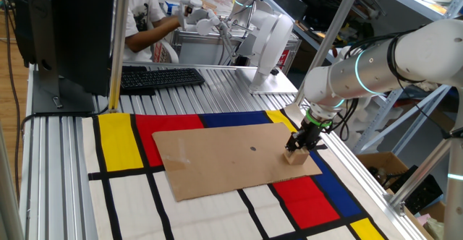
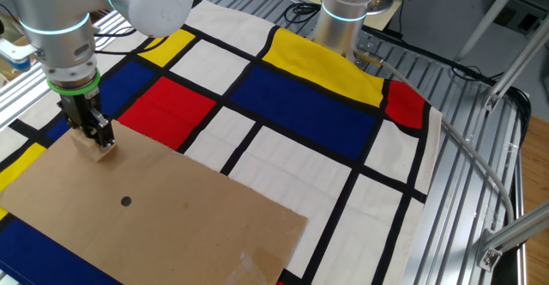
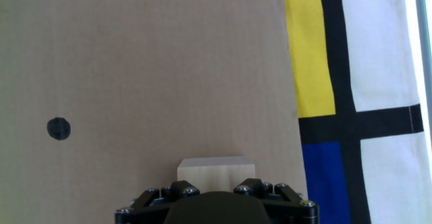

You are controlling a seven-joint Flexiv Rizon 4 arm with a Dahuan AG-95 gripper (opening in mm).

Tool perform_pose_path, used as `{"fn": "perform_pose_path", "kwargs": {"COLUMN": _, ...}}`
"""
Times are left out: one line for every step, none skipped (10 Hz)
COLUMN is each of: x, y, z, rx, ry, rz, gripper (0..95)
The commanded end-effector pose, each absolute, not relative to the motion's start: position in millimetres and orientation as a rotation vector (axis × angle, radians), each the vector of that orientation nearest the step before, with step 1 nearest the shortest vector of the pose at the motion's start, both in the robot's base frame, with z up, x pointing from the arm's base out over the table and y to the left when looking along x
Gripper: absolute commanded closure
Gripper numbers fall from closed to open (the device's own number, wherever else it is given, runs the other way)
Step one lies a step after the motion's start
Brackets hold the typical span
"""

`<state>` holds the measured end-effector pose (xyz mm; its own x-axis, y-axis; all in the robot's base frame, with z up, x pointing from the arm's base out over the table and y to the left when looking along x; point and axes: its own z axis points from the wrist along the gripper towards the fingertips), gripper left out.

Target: Hold a small block with the gripper and sweep it from left to right on the table

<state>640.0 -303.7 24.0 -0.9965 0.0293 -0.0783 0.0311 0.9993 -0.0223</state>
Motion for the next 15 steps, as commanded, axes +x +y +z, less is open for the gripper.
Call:
{"fn": "perform_pose_path", "kwargs": {"x": 639.6, "y": -303.6, "z": 23.9, "rx": 0.012, "ry": 3.065, "rz": -0.023, "gripper": 95.0}}
{"fn": "perform_pose_path", "kwargs": {"x": 639.6, "y": -303.6, "z": 23.9, "rx": -0.009, "ry": 3.07, "rz": -0.033, "gripper": 95.0}}
{"fn": "perform_pose_path", "kwargs": {"x": 639.6, "y": -303.6, "z": 23.9, "rx": -0.04, "ry": 3.079, "rz": -0.058, "gripper": 95.0}}
{"fn": "perform_pose_path", "kwargs": {"x": 639.6, "y": -303.6, "z": 23.9, "rx": -0.062, "ry": 3.082, "rz": -0.059, "gripper": 95.0}}
{"fn": "perform_pose_path", "kwargs": {"x": 639.6, "y": -303.6, "z": 23.9, "rx": -0.088, "ry": 3.091, "rz": -0.082, "gripper": 95.0}}
{"fn": "perform_pose_path", "kwargs": {"x": 639.6, "y": -303.6, "z": 23.9, "rx": -0.11, "ry": 3.105, "rz": -0.089, "gripper": 95.0}}
{"fn": "perform_pose_path", "kwargs": {"x": 639.6, "y": -303.6, "z": 23.9, "rx": -0.12, "ry": 3.105, "rz": -0.088, "gripper": 95.0}}
{"fn": "perform_pose_path", "kwargs": {"x": 639.6, "y": -303.6, "z": 23.9, "rx": -0.131, "ry": 3.103, "rz": -0.09, "gripper": 95.0}}
{"fn": "perform_pose_path", "kwargs": {"x": 639.6, "y": -303.6, "z": 23.9, "rx": -0.157, "ry": 3.098, "rz": -0.087, "gripper": 95.0}}
{"fn": "perform_pose_path", "kwargs": {"x": 639.6, "y": -303.6, "z": 23.9, "rx": -0.172, "ry": 3.096, "rz": -0.079, "gripper": 95.0}}
{"fn": "perform_pose_path", "kwargs": {"x": 639.6, "y": -303.6, "z": 23.9, "rx": -0.192, "ry": 3.095, "rz": -0.071, "gripper": 95.0}}
{"fn": "perform_pose_path", "kwargs": {"x": 639.6, "y": -303.6, "z": 23.9, "rx": -0.196, "ry": 3.095, "rz": -0.061, "gripper": 95.0}}
{"fn": "perform_pose_path", "kwargs": {"x": 639.6, "y": -303.6, "z": 23.9, "rx": -0.195, "ry": 3.095, "rz": -0.058, "gripper": 95.0}}
{"fn": "perform_pose_path", "kwargs": {"x": 639.6, "y": -303.6, "z": 23.9, "rx": -0.193, "ry": 3.097, "rz": -0.055, "gripper": 95.0}}
{"fn": "perform_pose_path", "kwargs": {"x": 639.6, "y": -303.5, "z": 23.9, "rx": -0.192, "ry": 3.101, "rz": -0.04, "gripper": 95.0}}
